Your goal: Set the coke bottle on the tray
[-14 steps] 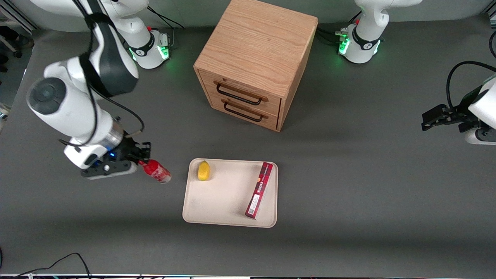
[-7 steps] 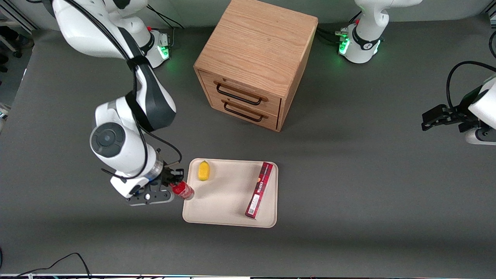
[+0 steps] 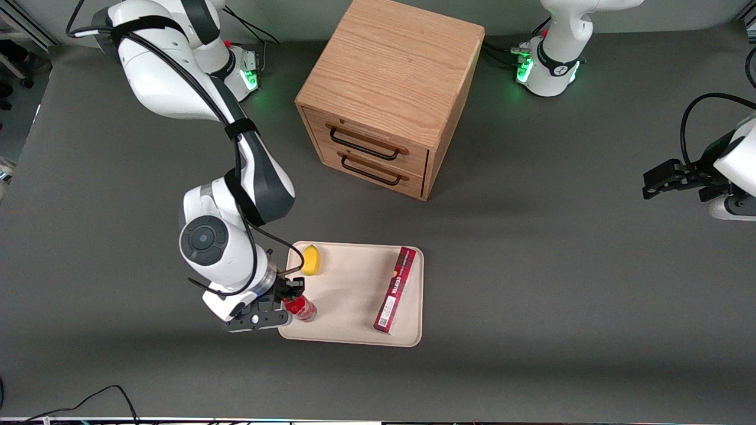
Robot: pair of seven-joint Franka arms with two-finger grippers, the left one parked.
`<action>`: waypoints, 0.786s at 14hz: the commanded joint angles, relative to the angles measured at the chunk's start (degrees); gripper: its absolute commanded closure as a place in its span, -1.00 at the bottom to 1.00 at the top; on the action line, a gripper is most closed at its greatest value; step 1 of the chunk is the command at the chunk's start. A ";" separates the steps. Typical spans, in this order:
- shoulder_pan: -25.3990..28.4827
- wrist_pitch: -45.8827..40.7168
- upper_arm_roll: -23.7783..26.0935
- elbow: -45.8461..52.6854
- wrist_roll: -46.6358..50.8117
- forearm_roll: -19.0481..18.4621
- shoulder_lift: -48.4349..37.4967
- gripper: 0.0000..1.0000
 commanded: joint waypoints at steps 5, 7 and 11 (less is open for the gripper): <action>0.44 -0.29 -1.77 2.75 0.50 0.86 0.73 -1.00; 0.10 -4.13 -2.91 3.01 0.41 0.42 -1.98 -1.00; -3.15 -16.88 -2.12 3.01 0.23 -0.11 -11.12 -1.00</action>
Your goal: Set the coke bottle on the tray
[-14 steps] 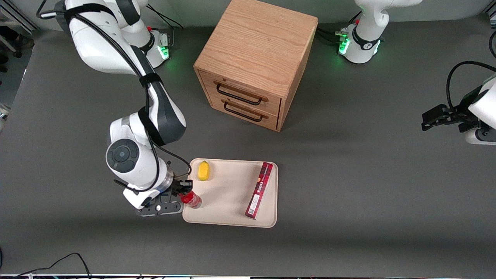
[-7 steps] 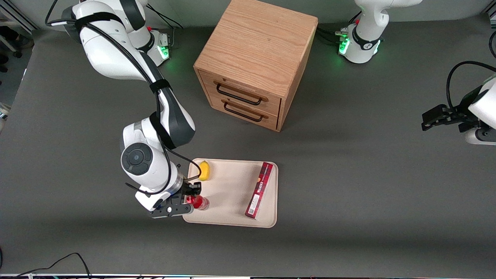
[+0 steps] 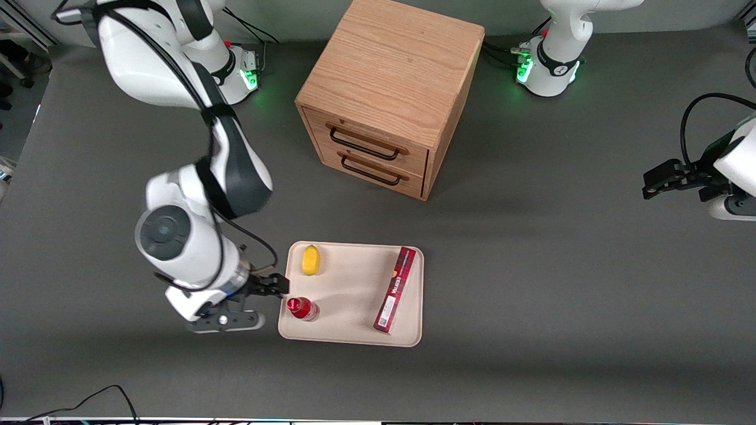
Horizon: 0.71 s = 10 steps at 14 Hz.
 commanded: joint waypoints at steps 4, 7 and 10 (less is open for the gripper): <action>-5.00 -12.52 0.96 -1.91 0.07 -1.97 -14.37 -1.00; -7.99 -14.91 0.96 -7.41 -1.85 -1.27 -23.40 -1.00; -10.89 -14.91 1.22 -15.51 -2.83 -0.48 -32.38 -1.00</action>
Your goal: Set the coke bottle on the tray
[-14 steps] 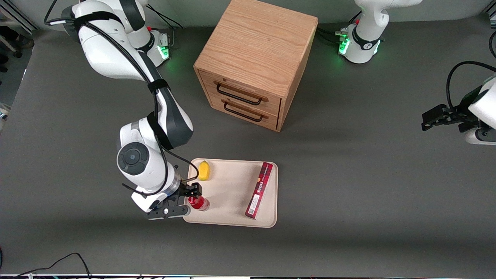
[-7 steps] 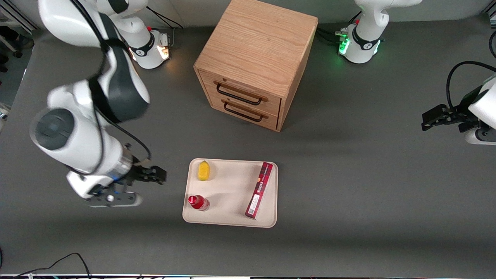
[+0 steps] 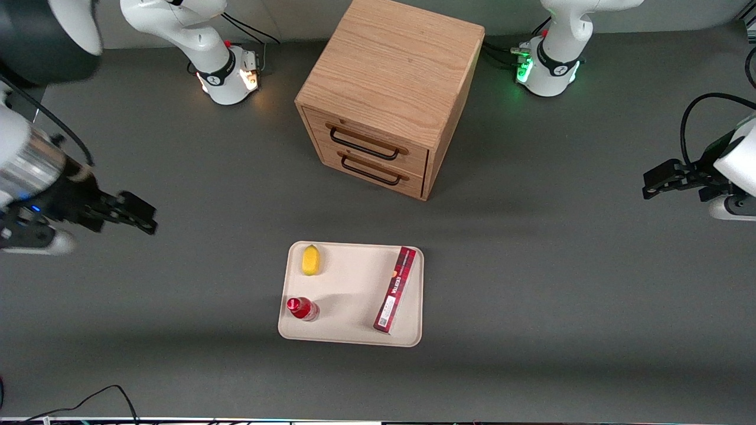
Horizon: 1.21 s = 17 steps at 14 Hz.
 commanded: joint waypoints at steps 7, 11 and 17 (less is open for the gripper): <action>-4.86 1.91 -4.70 -17.60 -9.38 0.58 -16.09 -1.00; -4.86 1.30 -6.91 -17.86 -12.31 0.67 -16.27 -1.00; -4.78 1.56 -6.30 -17.60 -11.53 0.58 -15.30 -1.00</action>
